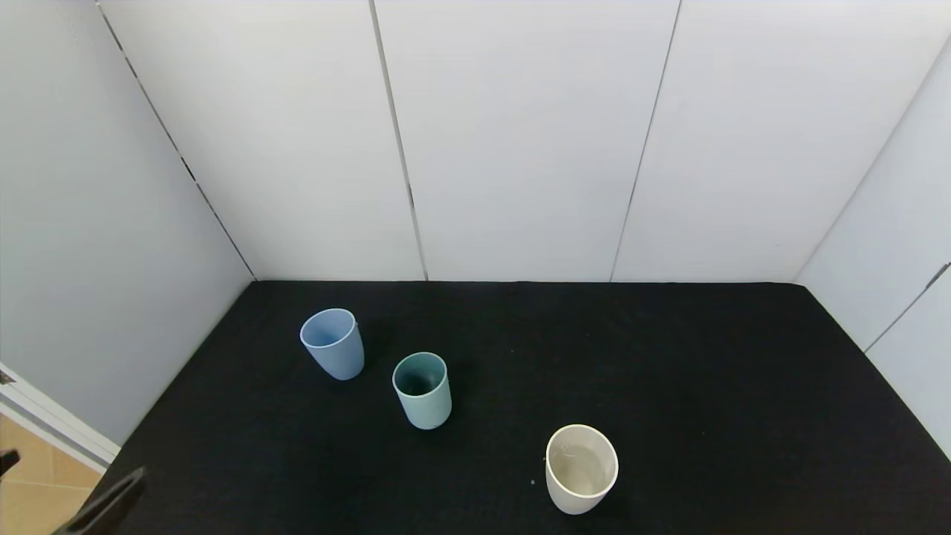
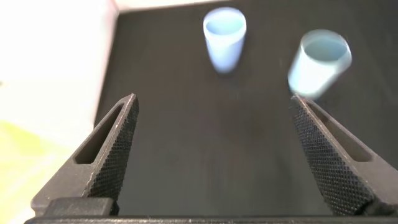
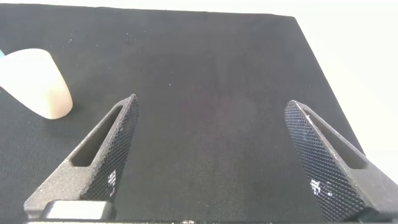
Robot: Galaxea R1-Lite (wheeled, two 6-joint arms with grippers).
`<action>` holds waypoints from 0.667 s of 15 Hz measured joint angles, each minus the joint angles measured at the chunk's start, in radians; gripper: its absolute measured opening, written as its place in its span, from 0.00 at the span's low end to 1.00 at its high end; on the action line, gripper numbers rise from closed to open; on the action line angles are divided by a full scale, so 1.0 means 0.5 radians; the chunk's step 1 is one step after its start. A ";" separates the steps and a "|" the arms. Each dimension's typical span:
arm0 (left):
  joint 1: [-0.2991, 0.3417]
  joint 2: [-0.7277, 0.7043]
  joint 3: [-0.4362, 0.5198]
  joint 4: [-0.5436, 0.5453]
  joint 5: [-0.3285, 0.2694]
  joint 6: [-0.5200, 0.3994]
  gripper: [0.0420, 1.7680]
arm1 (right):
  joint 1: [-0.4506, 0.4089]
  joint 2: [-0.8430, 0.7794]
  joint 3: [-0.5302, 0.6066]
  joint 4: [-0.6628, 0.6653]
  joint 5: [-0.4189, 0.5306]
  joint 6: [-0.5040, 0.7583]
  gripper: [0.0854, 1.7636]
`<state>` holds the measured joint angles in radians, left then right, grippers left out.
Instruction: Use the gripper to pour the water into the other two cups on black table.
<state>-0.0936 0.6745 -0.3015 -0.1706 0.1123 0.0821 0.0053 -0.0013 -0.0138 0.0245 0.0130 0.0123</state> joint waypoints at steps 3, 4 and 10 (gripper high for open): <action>-0.004 -0.516 0.036 0.477 0.026 -0.008 0.97 | 0.000 0.000 0.000 -0.001 0.004 -0.002 0.97; -0.004 -0.609 0.051 0.567 0.053 0.001 0.97 | 0.001 0.000 0.000 -0.001 0.004 -0.003 0.97; 0.140 -0.838 0.093 0.607 -0.045 0.074 0.97 | 0.000 0.000 0.002 -0.001 0.004 -0.003 0.97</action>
<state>-0.0238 0.2553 -0.2549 0.1328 0.0898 0.1191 0.0053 -0.0013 -0.0128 0.0238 0.0149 0.0109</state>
